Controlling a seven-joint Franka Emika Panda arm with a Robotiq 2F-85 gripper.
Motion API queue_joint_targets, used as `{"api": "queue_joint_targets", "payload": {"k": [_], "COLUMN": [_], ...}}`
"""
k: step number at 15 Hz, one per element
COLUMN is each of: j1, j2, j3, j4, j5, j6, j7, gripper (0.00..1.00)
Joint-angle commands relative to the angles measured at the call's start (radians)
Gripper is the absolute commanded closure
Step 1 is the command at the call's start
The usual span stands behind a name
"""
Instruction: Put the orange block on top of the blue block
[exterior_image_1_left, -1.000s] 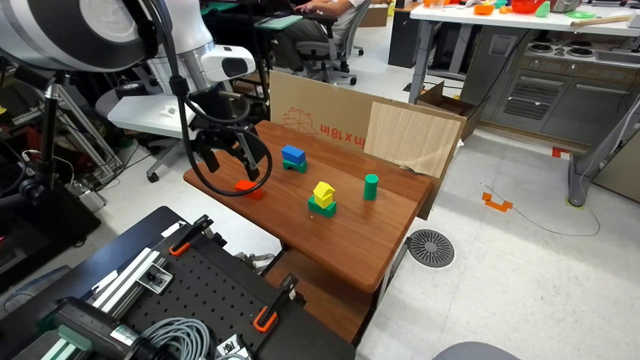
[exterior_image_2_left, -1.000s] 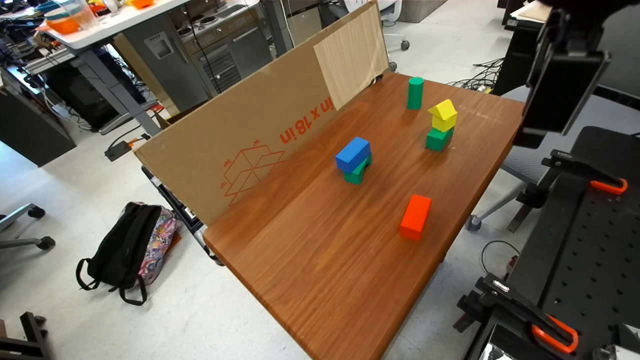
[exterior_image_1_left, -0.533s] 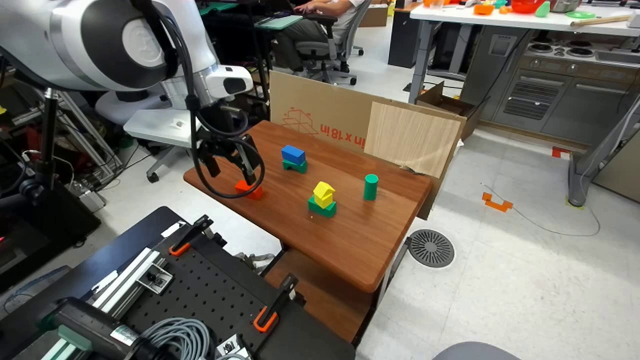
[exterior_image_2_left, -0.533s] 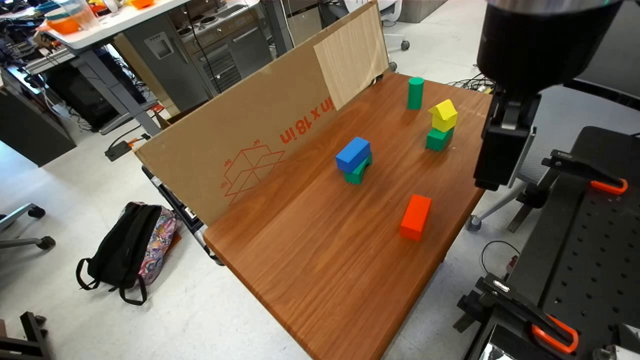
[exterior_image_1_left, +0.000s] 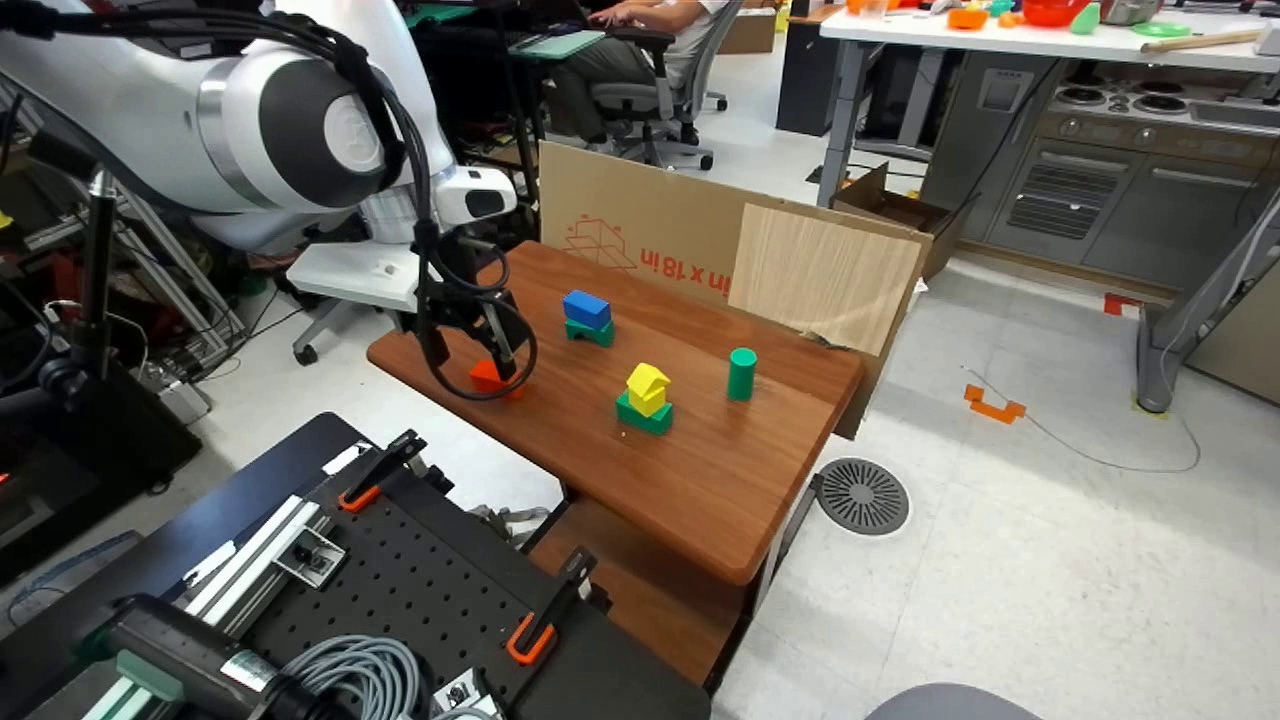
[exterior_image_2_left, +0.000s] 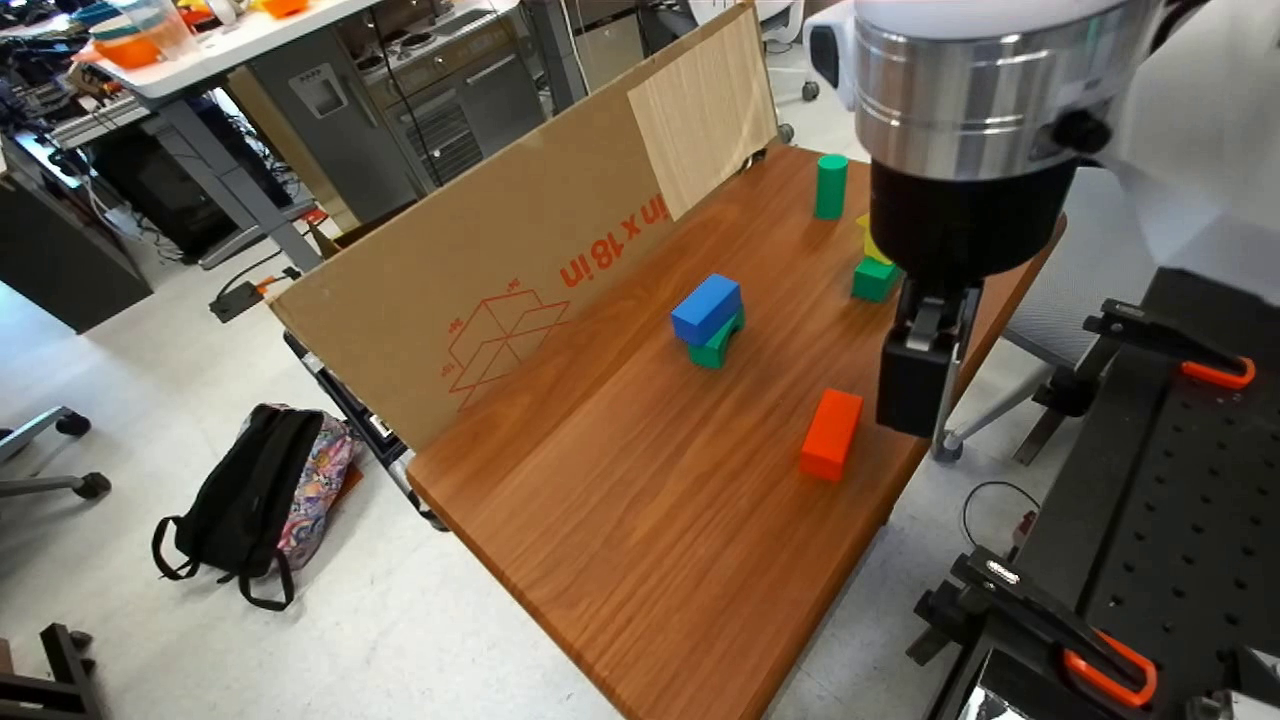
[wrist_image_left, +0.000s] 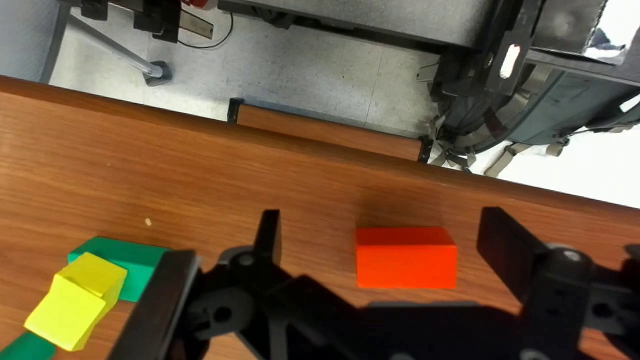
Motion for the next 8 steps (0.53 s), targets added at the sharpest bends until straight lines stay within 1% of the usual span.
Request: {"api": "queue_joint_targets", "payload": {"k": [1,8], "j1": [0.031,0.065], "j2": [0.073,0.173], "j3": [-0.011,-0.033], "j4": [0.052,0.12], "j5": [-0.006,-0.04], "j6": [0.012,0.008], "j7": [0.004,0.022], "gripper": [0.0,0.0]}}
